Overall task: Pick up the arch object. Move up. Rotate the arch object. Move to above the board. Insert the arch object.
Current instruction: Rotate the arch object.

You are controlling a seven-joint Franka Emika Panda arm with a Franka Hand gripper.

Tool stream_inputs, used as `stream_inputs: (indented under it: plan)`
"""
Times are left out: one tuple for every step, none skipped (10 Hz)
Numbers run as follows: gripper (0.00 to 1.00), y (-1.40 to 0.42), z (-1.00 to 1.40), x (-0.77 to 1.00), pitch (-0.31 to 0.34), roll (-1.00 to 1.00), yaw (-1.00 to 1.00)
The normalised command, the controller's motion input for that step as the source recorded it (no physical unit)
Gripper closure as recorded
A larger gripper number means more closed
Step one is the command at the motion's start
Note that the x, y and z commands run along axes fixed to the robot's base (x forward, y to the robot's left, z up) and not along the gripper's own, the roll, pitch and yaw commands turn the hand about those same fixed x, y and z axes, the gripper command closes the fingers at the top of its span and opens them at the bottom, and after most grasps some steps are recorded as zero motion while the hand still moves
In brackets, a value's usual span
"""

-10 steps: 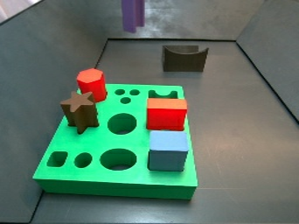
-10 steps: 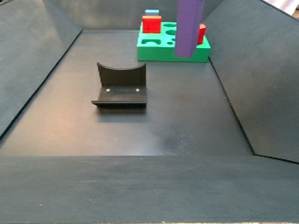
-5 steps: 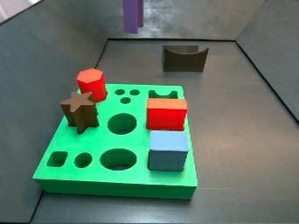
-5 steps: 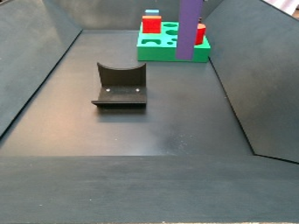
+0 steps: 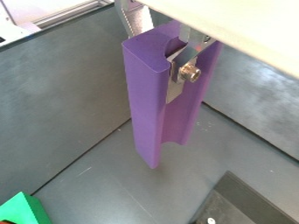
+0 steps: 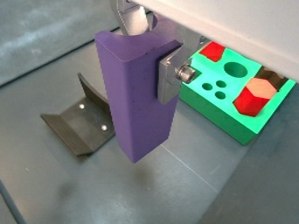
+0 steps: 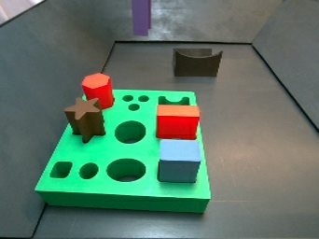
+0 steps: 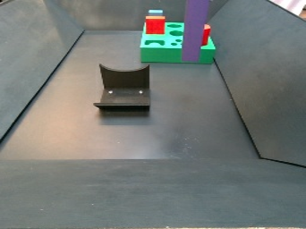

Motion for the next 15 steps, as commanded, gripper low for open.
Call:
stream_inputs:
  plan:
    - [1.00, 0.00, -1.00, 0.01, -0.032, -0.24, 0.09]
    - [1.00, 0.01, -1.00, 0.02, -0.038, -0.20, 0.04]
    - [1.00, 0.01, -1.00, 0.02, -0.040, -0.17, 0.01]
    - [1.00, 0.01, -1.00, 0.02, -0.051, -0.16, 0.00]
    - [1.00, 0.02, -1.00, 0.02, -0.059, -0.15, -0.01]
    - [1.00, 0.02, -1.00, 0.02, -0.062, -0.14, -0.02]
    - [1.00, 0.02, -0.77, 0.02, -0.064, -0.14, -0.02]
    - [1.00, 0.02, -0.60, 0.02, -0.068, -0.13, -0.02]
    - [1.00, 0.02, -0.44, 0.02, -0.069, -0.13, -0.02]
    - [1.00, 0.01, -0.28, 0.02, -0.068, -0.14, -0.02]
    - [0.00, 0.00, 0.00, 0.00, -0.073, 0.06, -0.02]
    - [0.00, 0.00, 1.00, 0.00, -0.043, 0.05, -0.01]
    - [0.00, 0.00, 1.00, 0.00, -0.042, 0.05, -0.01]
    - [0.00, 0.00, 1.00, -0.03, 0.010, 0.04, -0.01]
    - [0.00, 0.00, 0.98, -0.03, 0.022, 0.05, -0.01]
